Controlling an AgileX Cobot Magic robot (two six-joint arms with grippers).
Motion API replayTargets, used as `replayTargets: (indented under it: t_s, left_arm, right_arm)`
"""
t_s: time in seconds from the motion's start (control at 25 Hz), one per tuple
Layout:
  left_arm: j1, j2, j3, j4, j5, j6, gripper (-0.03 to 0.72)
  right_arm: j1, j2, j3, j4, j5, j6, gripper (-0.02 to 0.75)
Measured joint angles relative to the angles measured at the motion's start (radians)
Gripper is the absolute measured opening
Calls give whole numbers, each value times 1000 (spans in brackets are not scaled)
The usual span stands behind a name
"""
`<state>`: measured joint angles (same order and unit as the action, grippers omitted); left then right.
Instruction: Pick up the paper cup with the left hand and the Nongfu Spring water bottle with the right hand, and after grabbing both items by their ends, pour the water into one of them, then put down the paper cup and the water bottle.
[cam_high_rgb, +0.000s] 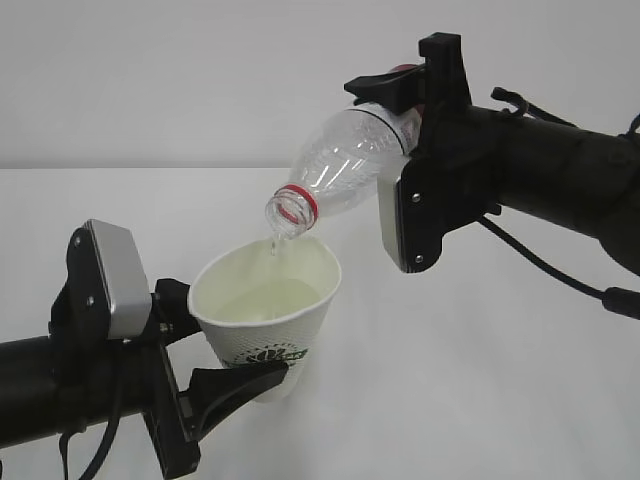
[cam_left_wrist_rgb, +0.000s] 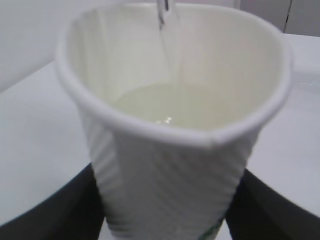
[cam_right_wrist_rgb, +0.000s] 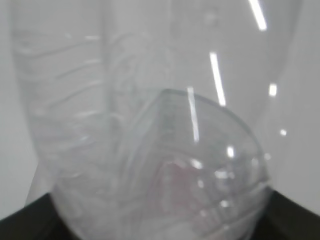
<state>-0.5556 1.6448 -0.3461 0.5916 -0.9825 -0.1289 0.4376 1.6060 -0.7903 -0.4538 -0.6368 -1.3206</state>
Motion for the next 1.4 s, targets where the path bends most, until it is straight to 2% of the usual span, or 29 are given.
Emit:
replayTargets:
  t_s: [1.4]
  left_arm:
    - [0, 0, 0, 0, 6, 0, 501]
  right_arm:
    - [0, 0, 0, 11, -16, -23, 504]
